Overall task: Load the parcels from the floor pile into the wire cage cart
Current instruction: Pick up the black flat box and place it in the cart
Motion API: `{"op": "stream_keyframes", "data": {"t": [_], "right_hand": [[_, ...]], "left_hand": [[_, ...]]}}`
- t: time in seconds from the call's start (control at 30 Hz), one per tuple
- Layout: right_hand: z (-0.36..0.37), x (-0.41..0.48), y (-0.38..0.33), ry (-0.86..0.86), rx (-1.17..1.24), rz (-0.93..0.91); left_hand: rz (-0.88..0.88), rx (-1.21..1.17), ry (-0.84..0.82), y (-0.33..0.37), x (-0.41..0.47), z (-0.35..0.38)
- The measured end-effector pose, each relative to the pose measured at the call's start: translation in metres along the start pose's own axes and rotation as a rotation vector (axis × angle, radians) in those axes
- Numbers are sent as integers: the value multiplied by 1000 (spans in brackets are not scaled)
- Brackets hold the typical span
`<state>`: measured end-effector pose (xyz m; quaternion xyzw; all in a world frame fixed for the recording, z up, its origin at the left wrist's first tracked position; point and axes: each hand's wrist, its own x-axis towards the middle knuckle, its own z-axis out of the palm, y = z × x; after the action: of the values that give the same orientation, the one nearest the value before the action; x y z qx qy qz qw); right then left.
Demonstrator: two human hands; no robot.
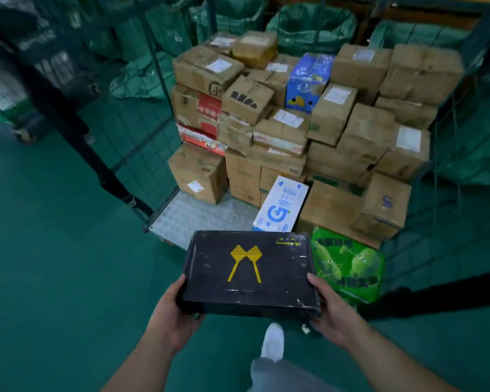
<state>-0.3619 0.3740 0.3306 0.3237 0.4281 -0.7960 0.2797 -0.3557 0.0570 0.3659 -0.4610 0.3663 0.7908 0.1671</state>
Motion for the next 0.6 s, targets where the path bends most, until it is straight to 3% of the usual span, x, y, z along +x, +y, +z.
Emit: {"op": "stream_keyframes", "data": {"t": [0.13,0.47,0.6], "right_hand": [[26,43,-47,16,-23,-12],[126,158,-162,-10,67,-98],[173,217,-199,38,192,-159]], "left_hand": [[-20,162,27,31,39,59],[23,664,-277,113,124,238],[69,689,-338,171,177,284]]}}
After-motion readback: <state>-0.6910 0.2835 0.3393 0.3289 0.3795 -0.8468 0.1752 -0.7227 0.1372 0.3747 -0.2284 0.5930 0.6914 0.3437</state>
